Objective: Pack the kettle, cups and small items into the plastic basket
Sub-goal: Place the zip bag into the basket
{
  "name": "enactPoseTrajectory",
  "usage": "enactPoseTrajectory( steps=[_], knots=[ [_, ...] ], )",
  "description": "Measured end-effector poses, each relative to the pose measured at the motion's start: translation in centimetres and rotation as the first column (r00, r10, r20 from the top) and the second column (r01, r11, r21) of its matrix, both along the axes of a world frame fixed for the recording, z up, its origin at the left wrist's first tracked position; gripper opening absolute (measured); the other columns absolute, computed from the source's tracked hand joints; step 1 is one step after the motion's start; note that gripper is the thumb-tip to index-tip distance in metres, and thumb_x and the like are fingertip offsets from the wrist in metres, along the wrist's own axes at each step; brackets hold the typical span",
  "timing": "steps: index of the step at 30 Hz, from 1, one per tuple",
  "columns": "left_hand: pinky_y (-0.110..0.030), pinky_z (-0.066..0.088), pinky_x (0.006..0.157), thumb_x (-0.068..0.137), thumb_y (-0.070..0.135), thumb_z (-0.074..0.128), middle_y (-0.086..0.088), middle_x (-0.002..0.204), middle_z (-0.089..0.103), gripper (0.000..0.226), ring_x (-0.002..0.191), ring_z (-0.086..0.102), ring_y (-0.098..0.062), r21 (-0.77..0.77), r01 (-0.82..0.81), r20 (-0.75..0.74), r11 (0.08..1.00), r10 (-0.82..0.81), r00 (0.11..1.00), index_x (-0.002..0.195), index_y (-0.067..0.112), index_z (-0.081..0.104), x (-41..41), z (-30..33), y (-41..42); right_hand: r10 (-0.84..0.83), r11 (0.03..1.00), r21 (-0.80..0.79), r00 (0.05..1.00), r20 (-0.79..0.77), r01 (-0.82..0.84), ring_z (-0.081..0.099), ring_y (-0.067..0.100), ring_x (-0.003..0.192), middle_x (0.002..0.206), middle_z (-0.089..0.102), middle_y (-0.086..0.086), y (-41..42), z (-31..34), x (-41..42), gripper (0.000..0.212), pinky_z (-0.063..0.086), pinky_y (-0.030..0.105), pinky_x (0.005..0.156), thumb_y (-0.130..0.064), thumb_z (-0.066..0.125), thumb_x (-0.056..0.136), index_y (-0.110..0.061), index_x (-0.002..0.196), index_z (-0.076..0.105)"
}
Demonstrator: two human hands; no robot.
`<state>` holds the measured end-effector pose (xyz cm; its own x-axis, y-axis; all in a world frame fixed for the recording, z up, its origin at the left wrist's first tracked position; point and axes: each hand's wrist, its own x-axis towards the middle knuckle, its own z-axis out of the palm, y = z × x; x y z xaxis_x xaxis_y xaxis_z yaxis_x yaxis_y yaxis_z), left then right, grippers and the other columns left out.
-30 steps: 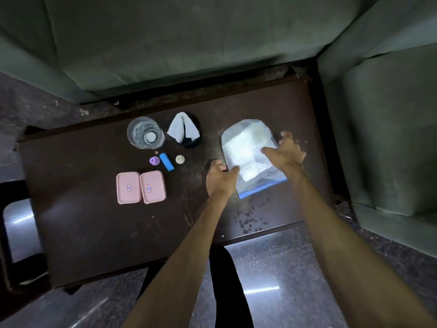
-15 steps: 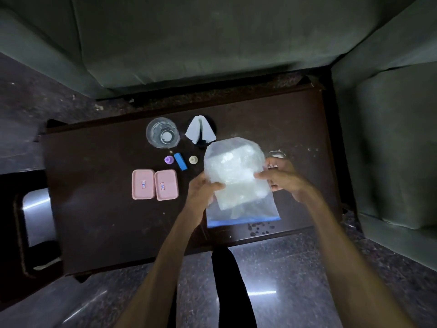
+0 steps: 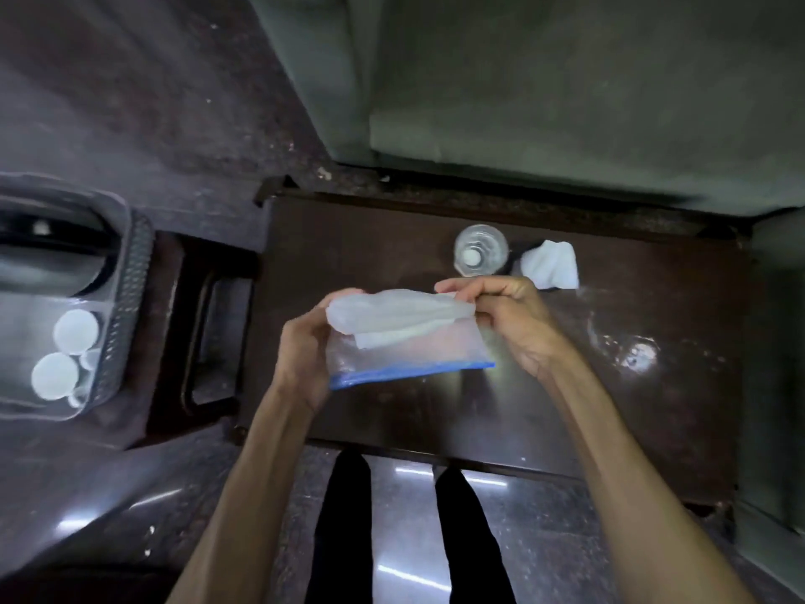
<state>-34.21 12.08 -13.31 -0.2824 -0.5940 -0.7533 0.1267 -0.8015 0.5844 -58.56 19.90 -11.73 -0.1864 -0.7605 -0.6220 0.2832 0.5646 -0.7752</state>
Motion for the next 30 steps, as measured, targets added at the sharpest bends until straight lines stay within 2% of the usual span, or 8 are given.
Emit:
enactPoseTrajectory(
  steps=[2,5,10,13,16,21,26,30],
  knots=[
    [-0.035,0.061,0.078,0.095,0.028,0.042,-0.015,0.11,0.078,0.046,0.096,0.073,-0.033,0.064,-0.017,-0.057,0.998,0.021,0.998,0.102,0.007,0.082,4.0,0.5,-2.0,0.045,0.998,-0.036,0.997,-0.065,-0.048,0.074,0.008,0.096,0.102,0.081,0.0,-2.6,0.5,2.8,0.054,0.055,0.02,0.077,0.025,0.046,0.083,-0.014,0.059,0.075],
    [-0.038,0.061,0.078,0.082,0.058,0.063,-0.017,0.132,0.071,0.071,0.107,0.072,-0.031,0.132,0.143,-0.087,0.981,-0.132,0.987,0.132,0.008,0.068,9.7,1.4,-4.1,0.149,0.979,-0.102,0.964,-0.219,-0.175,0.071,0.013,0.106,0.108,0.079,0.001,-6.4,1.2,7.6,0.062,0.051,0.024,0.09,0.024,0.041,0.076,-0.023,0.054,0.075],
    [-0.04,0.061,0.092,0.063,0.02,0.09,-0.012,0.132,0.072,0.076,0.117,0.071,-0.026,-0.072,0.253,0.064,0.965,-0.248,0.967,0.135,0.021,0.066,18.3,1.5,-5.5,0.255,0.943,-0.149,0.933,-0.254,-0.298,0.072,0.014,0.106,0.106,0.08,-0.002,-12.1,2.3,16.3,0.051,0.051,0.025,0.091,0.013,0.044,0.079,-0.022,0.062,0.078],
    [-0.038,0.063,0.085,0.061,0.013,0.092,-0.007,0.125,0.075,0.073,0.112,0.073,-0.023,-0.166,0.119,0.099,0.979,-0.103,0.99,0.13,0.025,0.071,24.1,1.6,-6.5,0.332,0.942,-0.039,0.941,-0.064,-0.335,0.075,0.014,0.09,0.101,0.081,-0.003,-15.6,2.9,21.6,0.029,0.057,0.024,0.072,-0.024,0.055,0.086,-0.028,0.095,0.082],
    [-0.035,0.063,0.079,0.057,0.011,0.092,-0.004,0.122,0.074,0.074,0.105,0.074,-0.019,-0.22,-0.047,0.133,0.974,0.078,0.988,0.127,0.023,0.072,29.6,1.4,-7.5,0.492,0.87,0.057,0.87,-0.035,-0.49,0.077,0.01,0.091,0.104,0.08,-0.008,-18.5,2.6,26.6,0.037,0.062,0.029,0.072,-0.056,0.069,0.081,-0.04,0.113,0.074],
    [-0.033,0.064,0.071,0.055,0.009,0.092,-0.008,0.12,0.073,0.074,0.099,0.074,-0.021,-0.242,-0.209,0.199,0.947,0.26,0.945,0.125,0.022,0.073,37.3,0.8,-9.1,0.593,0.804,-0.004,0.801,-0.081,-0.595,0.077,0.012,0.076,0.088,0.082,-0.001,-21.5,1.2,35.5,0.047,0.062,0.028,0.063,-0.01,0.079,0.088,-0.018,0.131,0.062],
    [-0.034,0.064,0.074,0.061,-0.001,0.084,-0.004,0.112,0.075,0.06,0.098,0.072,-0.019,-0.305,-0.289,0.354,0.907,0.39,0.85,0.114,0.026,0.078,42.7,-0.2,-10.7,0.56,0.822,0.039,0.795,-0.232,-0.568,0.079,0.019,0.081,0.095,0.081,0.006,-24.0,-0.2,43.0,0.047,0.066,0.038,0.066,-0.013,0.078,0.08,-0.013,0.125,0.068],
    [-0.023,0.058,0.063,0.059,0.007,0.072,0.007,0.098,0.075,0.053,0.085,0.068,-0.011,-0.374,-0.247,0.543,0.894,0.427,0.723,0.104,0.036,0.078,45.7,-0.4,-12.3,0.568,0.822,0.145,0.771,-0.289,-0.551,0.078,0.024,0.086,0.096,0.08,0.003,-25.2,-1.1,47.5,0.038,0.067,0.044,0.076,-0.023,0.073,0.073,-0.015,0.11,0.074]
  ],
)
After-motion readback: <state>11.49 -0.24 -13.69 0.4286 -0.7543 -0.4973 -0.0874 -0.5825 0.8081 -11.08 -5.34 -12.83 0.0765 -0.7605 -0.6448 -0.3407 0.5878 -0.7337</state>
